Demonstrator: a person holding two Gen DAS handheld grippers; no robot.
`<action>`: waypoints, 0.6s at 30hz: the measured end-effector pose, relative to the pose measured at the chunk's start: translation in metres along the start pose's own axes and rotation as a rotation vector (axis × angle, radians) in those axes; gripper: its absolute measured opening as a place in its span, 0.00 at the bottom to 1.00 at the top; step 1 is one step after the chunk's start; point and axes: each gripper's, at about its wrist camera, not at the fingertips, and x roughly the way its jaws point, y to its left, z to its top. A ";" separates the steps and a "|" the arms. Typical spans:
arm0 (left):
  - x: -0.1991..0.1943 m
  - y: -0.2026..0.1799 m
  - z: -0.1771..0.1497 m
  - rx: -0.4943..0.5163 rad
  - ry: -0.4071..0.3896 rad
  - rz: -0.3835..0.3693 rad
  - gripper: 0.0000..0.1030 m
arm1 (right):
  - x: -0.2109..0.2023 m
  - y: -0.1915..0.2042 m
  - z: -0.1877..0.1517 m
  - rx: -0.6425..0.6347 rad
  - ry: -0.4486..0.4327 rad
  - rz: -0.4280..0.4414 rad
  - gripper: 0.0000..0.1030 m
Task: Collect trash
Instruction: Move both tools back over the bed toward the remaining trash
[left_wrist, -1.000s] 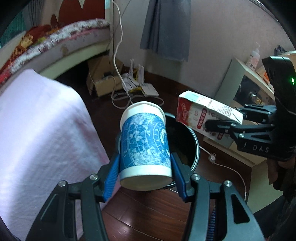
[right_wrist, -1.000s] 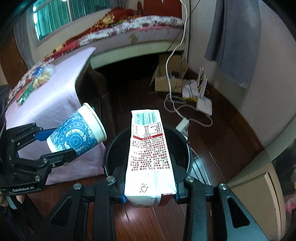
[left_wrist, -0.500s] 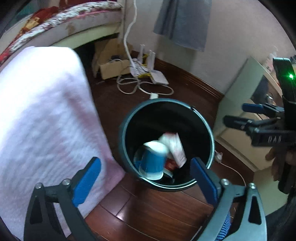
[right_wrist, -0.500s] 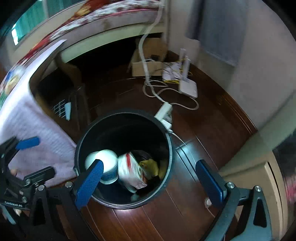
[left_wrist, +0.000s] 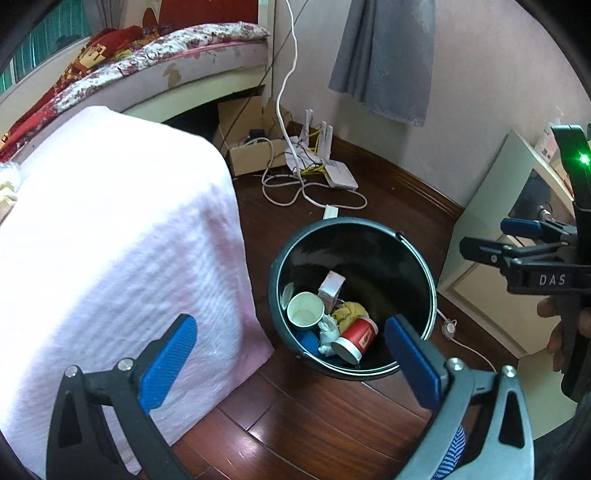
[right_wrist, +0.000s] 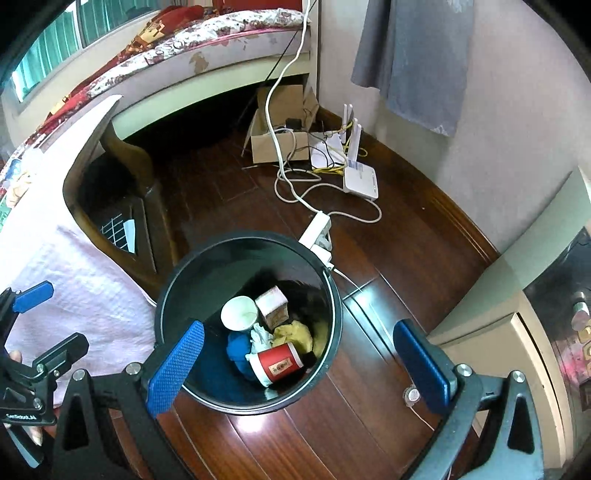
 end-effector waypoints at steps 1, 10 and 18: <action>0.000 0.000 0.002 -0.001 -0.005 0.003 0.99 | -0.003 0.001 0.000 0.000 -0.006 0.003 1.00; -0.029 0.009 0.002 -0.008 -0.046 0.036 0.99 | -0.025 0.021 -0.002 -0.053 -0.045 0.000 1.00; -0.054 0.028 -0.002 -0.040 -0.085 0.087 0.99 | -0.045 0.044 0.004 -0.106 -0.091 0.006 1.00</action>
